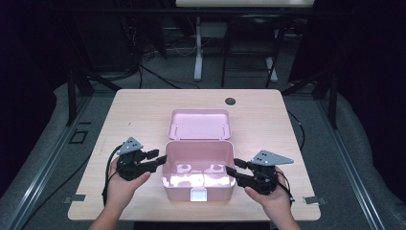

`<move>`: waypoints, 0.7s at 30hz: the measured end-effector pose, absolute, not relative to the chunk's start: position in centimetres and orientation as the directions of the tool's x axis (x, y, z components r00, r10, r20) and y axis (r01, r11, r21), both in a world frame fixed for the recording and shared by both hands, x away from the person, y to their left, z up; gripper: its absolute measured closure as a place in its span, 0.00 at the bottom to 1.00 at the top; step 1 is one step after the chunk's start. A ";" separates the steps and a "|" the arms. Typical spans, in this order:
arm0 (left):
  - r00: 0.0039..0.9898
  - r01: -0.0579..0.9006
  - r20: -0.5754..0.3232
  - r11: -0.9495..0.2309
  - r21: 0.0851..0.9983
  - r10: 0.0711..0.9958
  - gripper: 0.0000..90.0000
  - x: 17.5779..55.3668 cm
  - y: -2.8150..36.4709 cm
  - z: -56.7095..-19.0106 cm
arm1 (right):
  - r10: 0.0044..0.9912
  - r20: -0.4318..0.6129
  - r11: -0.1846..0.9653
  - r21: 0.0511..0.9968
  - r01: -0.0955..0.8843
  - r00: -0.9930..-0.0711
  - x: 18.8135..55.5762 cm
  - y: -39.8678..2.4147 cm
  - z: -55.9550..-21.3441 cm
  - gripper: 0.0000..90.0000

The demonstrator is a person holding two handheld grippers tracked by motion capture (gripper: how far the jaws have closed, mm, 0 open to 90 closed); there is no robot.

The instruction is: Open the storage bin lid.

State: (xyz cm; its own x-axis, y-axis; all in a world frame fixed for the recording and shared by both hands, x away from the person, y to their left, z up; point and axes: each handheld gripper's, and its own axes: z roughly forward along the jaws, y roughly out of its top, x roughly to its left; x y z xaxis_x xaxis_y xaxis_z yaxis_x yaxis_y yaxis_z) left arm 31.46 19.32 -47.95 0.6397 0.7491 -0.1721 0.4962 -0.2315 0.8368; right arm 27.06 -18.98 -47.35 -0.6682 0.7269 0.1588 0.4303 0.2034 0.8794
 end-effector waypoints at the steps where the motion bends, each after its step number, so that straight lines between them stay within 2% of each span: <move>1: 0.642 0.488 -0.164 -0.233 0.841 0.749 0.58 31.4 19.4 -47.9 | 0.735 0.149 0.208 0.879 0.429 -0.661 27.2 -19.2 -47.2 0.57; 5: 0.656 0.482 -0.162 -0.243 0.842 0.738 0.59 31.3 19.7 -47.7 | 0.750 0.138 0.196 0.887 0.417 -0.647 27.5 -20.1 -46.4 0.53; 12: 0.668 0.488 -0.169 -0.255 0.834 0.725 0.58 31.1 20.0 -47.2 | 0.802 0.111 0.230 0.850 0.474 -0.588 28.5 -22.1 -45.5 0.48; 17: 0.673 0.500 -0.188 -0.253 0.828 0.715 0.58 31.1 20.1 -47.3 | 0.813 0.038 0.316 0.809 0.495 -0.581 29.3 -22.5 -45.3 0.41; 21: 0.681 0.492 -0.174 -0.268 0.828 0.711 0.56 31.0 19.9 -47.2 | 0.817 0.034 0.335 0.784 0.523 -0.575 29.9 -22.7 -45.5 0.37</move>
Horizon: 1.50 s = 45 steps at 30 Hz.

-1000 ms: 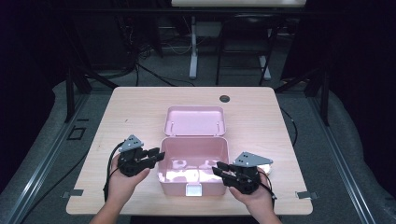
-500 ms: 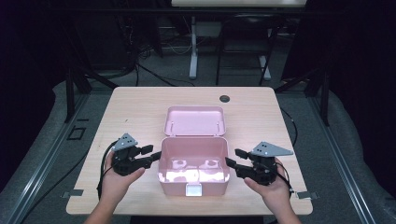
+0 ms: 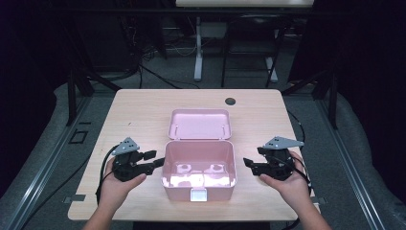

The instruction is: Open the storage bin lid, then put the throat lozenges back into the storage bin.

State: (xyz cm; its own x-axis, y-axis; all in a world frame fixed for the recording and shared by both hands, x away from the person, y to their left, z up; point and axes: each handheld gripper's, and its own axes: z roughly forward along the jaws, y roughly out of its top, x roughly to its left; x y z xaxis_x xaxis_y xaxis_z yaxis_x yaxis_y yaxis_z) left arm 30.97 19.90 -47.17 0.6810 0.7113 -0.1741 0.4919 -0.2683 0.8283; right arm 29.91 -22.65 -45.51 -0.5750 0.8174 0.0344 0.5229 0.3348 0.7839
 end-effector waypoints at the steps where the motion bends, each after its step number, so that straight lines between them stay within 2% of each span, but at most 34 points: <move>1: 0.679 0.490 -0.167 -0.273 0.828 0.715 0.55 30.9 19.8 -47.2 | 0.816 0.031 0.342 0.779 0.525 -0.577 30.0 -22.7 -45.6 0.37; 8: 0.686 0.469 -0.153 -0.272 0.840 0.711 0.54 30.8 19.8 -46.9 | 0.820 0.017 0.393 0.711 0.583 -0.572 31.1 -22.8 -45.9 0.28; 13: 0.673 0.478 -0.150 -0.272 0.835 0.724 0.53 30.7 19.9 -46.8 | 0.832 -0.011 0.421 0.664 0.618 -0.555 32.2 -23.3 -46.3 0.29; 17: 0.664 0.485 -0.155 -0.263 0.834 0.731 0.57 30.5 19.9 -46.6 | 0.841 -0.024 0.444 0.601 0.665 -0.540 33.4 -24.0 -46.7 0.29; 22: 0.660 0.489 -0.157 -0.262 0.832 0.734 0.53 30.5 19.9 -46.6 | 0.845 -0.040 0.480 0.497 0.723 -0.534 34.7 -24.5 -47.4 0.26; 39: 0.651 0.485 -0.147 -0.258 0.836 0.745 0.50 30.5 20.0 -46.3 | 0.871 -0.029 0.482 0.247 0.840 -0.491 37.0 -25.5 -50.3 0.07; 45: 0.656 0.483 -0.150 -0.258 0.837 0.740 0.50 30.6 19.9 -46.3 | 0.873 -0.040 0.484 0.196 0.853 -0.487 37.6 -25.3 -51.4 0.05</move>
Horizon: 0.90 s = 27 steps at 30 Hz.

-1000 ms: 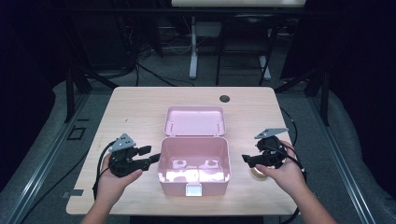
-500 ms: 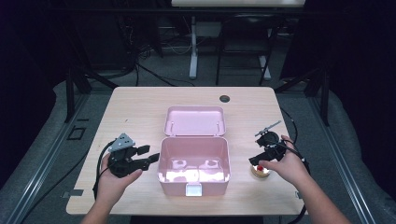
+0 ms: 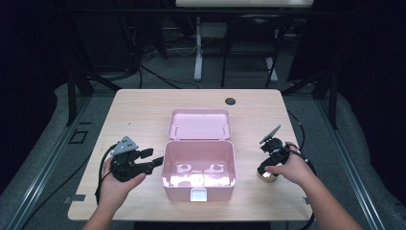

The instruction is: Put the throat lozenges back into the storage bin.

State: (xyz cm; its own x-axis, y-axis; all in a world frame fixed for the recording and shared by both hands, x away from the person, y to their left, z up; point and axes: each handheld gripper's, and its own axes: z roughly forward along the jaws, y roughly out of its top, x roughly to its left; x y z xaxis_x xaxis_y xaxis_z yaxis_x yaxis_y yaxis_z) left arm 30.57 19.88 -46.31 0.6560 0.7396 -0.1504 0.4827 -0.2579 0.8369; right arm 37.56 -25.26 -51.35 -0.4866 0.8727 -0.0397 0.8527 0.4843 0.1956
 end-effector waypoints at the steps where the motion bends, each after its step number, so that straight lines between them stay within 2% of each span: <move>1: 0.656 0.483 -0.150 -0.259 0.837 0.739 0.50 30.6 19.9 -46.3 | 0.871 -0.042 0.487 0.190 0.852 -0.489 37.7 -25.2 -51.5 0.04; 9: 0.654 0.483 -0.151 -0.255 0.838 0.742 0.50 30.6 20.0 -46.4 | 0.870 -0.033 0.492 0.148 0.858 -0.493 38.1 -25.2 -52.9 0.04; 27: 0.651 0.490 -0.153 -0.257 0.833 0.743 0.50 30.6 20.2 -46.3 | 0.873 -0.007 0.487 0.088 0.869 -0.488 38.3 -25.3 -54.8 0.16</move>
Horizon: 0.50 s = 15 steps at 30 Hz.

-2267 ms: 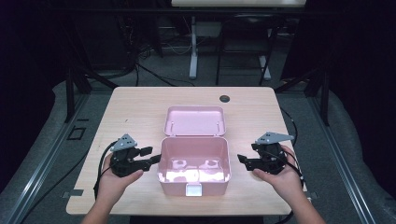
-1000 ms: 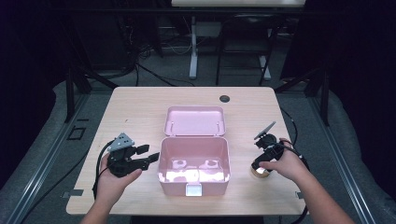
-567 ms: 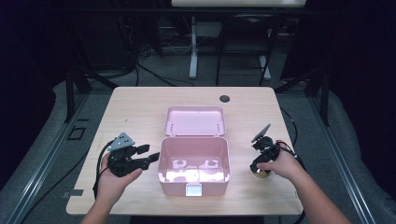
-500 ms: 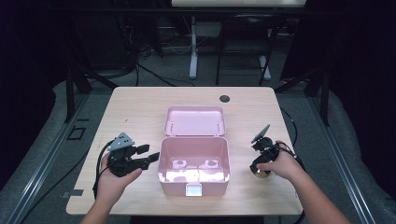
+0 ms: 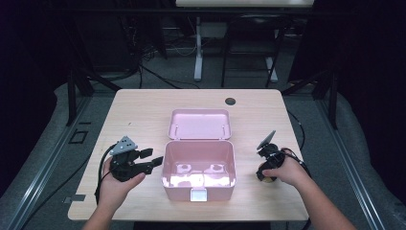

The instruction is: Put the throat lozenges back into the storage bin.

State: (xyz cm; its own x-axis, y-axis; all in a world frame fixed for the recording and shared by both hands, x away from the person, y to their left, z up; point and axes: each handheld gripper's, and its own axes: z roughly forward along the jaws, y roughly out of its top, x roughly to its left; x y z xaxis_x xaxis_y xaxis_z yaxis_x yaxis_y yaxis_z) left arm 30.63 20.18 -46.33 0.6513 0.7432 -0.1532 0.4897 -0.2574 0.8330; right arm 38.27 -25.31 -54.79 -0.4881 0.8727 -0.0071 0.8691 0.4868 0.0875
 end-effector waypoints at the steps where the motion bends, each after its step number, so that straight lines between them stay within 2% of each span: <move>1: 0.649 0.486 -0.155 -0.250 0.837 0.744 0.50 30.6 20.2 -46.4 | 0.879 0.000 0.475 0.077 0.877 -0.476 38.2 -25.2 -54.8 0.17; 7: 0.650 0.485 -0.153 -0.252 0.837 0.744 0.50 30.6 20.2 -46.3 | 0.873 0.005 0.486 0.074 0.871 -0.488 38.2 -25.3 -55.2 0.21; 15: 0.650 0.486 -0.156 -0.250 0.837 0.744 0.50 30.6 20.2 -46.3 | 0.873 0.018 0.485 0.067 0.872 -0.487 38.3 -25.3 -55.1 0.21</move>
